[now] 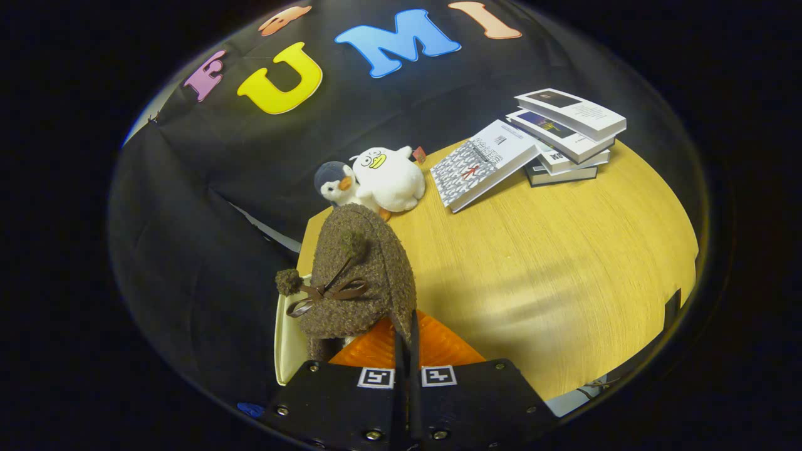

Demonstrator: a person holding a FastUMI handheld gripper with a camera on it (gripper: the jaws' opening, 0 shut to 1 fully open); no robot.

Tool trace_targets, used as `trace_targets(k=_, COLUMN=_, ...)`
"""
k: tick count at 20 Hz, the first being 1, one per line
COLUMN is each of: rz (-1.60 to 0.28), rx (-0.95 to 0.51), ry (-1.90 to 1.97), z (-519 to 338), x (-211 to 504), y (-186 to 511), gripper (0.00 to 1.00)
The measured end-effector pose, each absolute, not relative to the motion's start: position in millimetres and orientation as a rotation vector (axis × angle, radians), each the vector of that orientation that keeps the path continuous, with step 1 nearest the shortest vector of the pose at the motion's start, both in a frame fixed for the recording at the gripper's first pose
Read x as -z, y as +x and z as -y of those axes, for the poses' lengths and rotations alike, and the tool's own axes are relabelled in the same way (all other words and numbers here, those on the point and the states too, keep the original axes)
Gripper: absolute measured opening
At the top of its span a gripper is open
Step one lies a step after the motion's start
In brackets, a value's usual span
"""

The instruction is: Open the storage box then place both shoes into the box .Put the left shoe in first, then the right shoe, with the right side of both shoes facing outward in a uniform manner.

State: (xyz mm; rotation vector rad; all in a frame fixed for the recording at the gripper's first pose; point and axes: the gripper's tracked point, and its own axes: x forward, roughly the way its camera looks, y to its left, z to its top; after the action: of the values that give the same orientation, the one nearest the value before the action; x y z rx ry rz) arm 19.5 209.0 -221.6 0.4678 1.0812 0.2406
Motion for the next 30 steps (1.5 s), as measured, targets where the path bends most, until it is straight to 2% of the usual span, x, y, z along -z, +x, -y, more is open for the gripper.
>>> trace_targets(k=5, rz=-1.055, rx=-0.312, ry=0.48, z=-263.7, x=210.0, y=21.0, gripper=0.02)
trace_targets(k=12, rz=-1.086, rx=-0.366, ry=0.453, z=-318.0, x=228.7, y=4.7, gripper=0.02)
trace_targets(k=20, rz=-1.1, rx=-0.31, ry=0.384, z=-320.3, x=257.2, y=-6.3, gripper=0.03)
trace_targets(k=21, rz=-1.092, rx=-0.323, ry=0.407, z=-324.7, x=255.1, y=-4.2, gripper=0.08)
trace_targets(k=22, rz=-1.079, rx=-0.333, ry=0.425, z=-327.3, x=250.6, y=-5.3, gripper=0.24)
trace_targets(k=25, rz=-1.031, rx=-0.342, ry=0.419, z=-322.0, x=237.5, y=1.0, gripper=0.63)
trace_targets(k=26, rz=-1.013, rx=-0.333, ry=0.397, z=-316.4, x=236.3, y=1.3, gripper=0.82)
trace_targets(k=27, rz=-0.991, rx=-0.337, ry=0.382, z=-311.6, x=228.0, y=5.8, gripper=0.94)
trace_targets(k=28, rz=-0.964, rx=-0.344, ry=0.372, z=-308.5, x=222.5, y=8.2, gripper=0.98)
trace_targets(k=30, rz=-0.895, rx=-0.361, ry=0.35, z=-301.5, x=204.7, y=14.4, gripper=0.98)
